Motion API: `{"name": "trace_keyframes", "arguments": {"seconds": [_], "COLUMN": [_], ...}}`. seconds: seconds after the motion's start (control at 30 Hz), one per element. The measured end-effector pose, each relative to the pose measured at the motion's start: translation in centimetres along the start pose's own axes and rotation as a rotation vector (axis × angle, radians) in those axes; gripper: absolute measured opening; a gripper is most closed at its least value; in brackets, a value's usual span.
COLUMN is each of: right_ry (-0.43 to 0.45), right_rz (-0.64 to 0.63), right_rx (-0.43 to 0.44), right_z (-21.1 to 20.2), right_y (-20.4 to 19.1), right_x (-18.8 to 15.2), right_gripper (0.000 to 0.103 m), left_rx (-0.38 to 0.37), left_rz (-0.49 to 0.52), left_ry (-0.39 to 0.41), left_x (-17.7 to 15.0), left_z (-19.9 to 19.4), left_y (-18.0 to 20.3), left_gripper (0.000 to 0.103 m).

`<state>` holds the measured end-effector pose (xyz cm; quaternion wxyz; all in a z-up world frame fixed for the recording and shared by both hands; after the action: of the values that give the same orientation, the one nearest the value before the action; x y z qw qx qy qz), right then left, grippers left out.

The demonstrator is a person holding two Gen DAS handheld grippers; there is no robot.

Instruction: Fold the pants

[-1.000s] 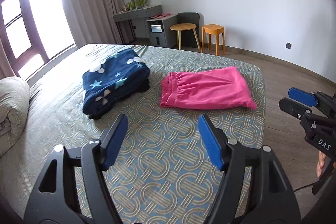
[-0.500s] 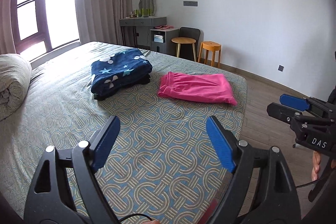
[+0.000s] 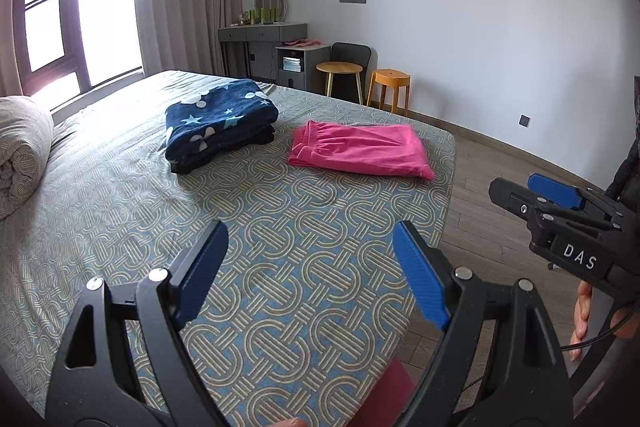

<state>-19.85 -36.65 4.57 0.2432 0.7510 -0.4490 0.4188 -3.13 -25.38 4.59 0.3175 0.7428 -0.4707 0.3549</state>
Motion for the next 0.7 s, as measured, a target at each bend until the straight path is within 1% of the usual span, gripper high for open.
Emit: {"name": "trace_keyframes", "arguments": {"seconds": [0.13,0.3,0.7], "right_ry": [0.002,0.006,0.004], "right_rz": [-0.017,-0.028,-0.034], "right_rx": [-0.001,0.002,0.004], "right_z": [-0.2,-0.4,-0.1], "right_y": [-0.5,-0.9,-1.2], "right_x": [-0.1,-0.3,-0.5], "right_gripper": [0.067,0.067,0.067], "left_rx": [-0.004,0.017,0.031], "left_rz": [-0.030,-0.016,-0.012], "left_ry": [-0.009,-0.002,0.018], "left_x": [-0.3,-0.5,-0.3], "left_z": [0.1,-0.2,-0.8], "left_y": [-0.4,-0.3,-0.2], "left_gripper": [0.085,0.085,0.085]}}
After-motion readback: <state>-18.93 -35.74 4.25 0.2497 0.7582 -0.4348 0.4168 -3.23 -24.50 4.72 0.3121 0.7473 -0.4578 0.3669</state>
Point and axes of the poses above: each gripper's, at about its wrist camera, not at the fingertips, and z roughly the way its jaws point, y to its right, x to its top, the point moved 3 cm from there along z, roughly the way its jaws point, and after that the axes turned 14 degrees about -x, right-handed, at the moved point
